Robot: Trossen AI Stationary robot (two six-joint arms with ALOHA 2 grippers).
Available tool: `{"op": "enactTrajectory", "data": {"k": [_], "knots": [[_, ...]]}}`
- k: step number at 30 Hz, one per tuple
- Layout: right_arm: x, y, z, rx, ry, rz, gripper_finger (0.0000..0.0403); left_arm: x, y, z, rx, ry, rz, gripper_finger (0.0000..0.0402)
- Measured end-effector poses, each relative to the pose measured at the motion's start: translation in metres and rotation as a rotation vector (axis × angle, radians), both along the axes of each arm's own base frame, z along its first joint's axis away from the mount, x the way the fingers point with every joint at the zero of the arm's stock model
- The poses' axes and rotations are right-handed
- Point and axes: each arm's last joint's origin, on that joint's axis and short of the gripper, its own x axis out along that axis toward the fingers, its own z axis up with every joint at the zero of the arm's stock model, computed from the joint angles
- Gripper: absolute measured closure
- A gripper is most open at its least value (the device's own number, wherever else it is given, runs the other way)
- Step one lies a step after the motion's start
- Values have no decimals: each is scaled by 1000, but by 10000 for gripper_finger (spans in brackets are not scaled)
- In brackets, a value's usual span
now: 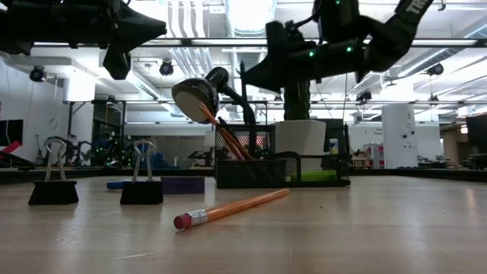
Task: Pick and place office supplies into organizer
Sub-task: Put the black pen into the desk organizer
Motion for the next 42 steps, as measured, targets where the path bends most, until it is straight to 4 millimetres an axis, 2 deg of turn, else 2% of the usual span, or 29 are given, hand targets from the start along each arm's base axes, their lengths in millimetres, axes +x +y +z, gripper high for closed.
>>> {"op": "enactTrajectory", "data": {"k": [5,19,42], "knots": [[5,-3,-10,13,32,-12,388,0,0,1,-3,-4,0,378],[1,-6,-27,9,210,-17,388,0,0,1,3,-2,-1,378],[-2,-6,-34,20,284,26,386,0,0,1,4,-2,2,378]]}}
